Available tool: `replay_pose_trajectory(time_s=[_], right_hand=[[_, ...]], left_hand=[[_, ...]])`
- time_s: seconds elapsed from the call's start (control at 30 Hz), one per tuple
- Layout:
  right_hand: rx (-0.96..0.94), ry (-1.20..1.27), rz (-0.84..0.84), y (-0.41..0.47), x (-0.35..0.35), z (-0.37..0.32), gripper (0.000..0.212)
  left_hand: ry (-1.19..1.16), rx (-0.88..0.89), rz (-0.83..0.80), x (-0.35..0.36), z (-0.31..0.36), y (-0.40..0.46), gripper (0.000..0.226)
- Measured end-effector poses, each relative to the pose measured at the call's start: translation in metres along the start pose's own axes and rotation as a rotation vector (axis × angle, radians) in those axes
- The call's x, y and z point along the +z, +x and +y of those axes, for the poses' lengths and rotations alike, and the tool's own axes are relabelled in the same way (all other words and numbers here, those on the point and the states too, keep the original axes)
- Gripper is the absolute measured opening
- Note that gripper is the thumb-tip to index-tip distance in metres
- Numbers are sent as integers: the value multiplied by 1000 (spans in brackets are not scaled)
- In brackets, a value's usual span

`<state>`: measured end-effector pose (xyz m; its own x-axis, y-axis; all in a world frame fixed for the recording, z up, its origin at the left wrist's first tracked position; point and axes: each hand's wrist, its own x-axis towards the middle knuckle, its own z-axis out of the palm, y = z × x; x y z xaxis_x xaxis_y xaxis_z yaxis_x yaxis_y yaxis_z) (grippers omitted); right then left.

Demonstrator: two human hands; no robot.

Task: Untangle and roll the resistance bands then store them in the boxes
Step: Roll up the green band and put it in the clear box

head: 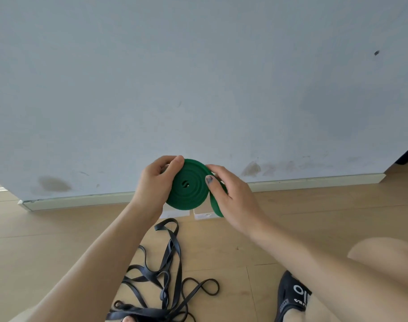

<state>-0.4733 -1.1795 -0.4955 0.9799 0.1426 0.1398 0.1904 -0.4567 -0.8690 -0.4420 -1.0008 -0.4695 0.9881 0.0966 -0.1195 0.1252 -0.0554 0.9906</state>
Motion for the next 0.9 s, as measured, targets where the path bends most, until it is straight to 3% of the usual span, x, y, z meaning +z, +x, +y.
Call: replay_pose_trajectory(time_s=[0.23,0.4,0.5,0.67,0.77,0.9], right_hand=[[284,297,280,-9,56,-17,51],[415,433,482,-3,74,4,25],[445,431,497,0,91,26,7],[574,386,418,18,114,68,20],[661,337,387,44,113,111,15],[847,325,345,88,106,187,22]], left_hand=[[-170,-196,164,28,-30,-9,33],[-223,-284,287,43,-55,1,32],[-212,-334,334,49,-77,12,31],[-175,-470,401,56,-123,43,34],[-142,-584,346,68,-152,67,28],[133,-551,66,84,-190,104,43]])
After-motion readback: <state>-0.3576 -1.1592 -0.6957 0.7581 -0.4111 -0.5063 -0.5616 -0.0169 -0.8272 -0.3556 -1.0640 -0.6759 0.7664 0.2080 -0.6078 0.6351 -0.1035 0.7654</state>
